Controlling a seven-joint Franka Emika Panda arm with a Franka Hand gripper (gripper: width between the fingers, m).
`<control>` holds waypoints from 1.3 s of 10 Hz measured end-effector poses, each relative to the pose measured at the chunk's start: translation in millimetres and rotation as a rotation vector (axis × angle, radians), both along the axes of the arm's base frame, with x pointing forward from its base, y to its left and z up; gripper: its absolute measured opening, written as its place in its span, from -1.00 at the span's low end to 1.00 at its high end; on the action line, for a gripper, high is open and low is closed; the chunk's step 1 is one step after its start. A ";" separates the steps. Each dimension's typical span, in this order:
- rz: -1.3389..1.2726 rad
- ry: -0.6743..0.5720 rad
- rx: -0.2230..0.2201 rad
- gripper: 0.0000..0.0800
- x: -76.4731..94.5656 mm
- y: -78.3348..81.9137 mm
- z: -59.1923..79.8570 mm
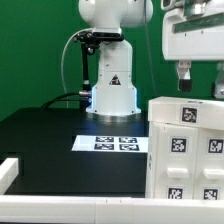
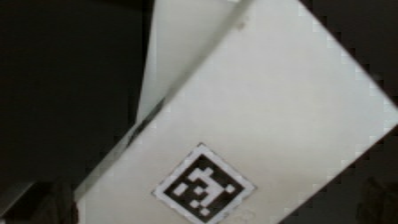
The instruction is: Assemble cabinet
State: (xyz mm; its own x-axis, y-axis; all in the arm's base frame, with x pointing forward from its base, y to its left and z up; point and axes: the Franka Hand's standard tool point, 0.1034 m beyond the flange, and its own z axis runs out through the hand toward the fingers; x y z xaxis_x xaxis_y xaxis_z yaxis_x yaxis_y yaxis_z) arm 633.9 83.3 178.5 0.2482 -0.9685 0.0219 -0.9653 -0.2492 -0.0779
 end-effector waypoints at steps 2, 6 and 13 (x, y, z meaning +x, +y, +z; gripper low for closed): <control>0.154 -0.005 -0.010 0.99 0.2 4.2 3.2; 0.761 -0.002 -0.062 0.99 -1.0 14.4 0.9; 1.502 -0.011 -0.123 0.99 0.2 19.5 0.4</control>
Offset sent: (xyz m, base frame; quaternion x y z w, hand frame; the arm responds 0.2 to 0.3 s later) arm 0.0000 0.0000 0.0000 0.0000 0.0000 -0.2571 0.9664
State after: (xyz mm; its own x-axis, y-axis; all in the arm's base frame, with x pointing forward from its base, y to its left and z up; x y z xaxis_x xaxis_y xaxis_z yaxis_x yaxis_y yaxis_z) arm 634.1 102.8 178.8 0.9783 0.1867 0.0902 0.1865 -0.9824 0.0109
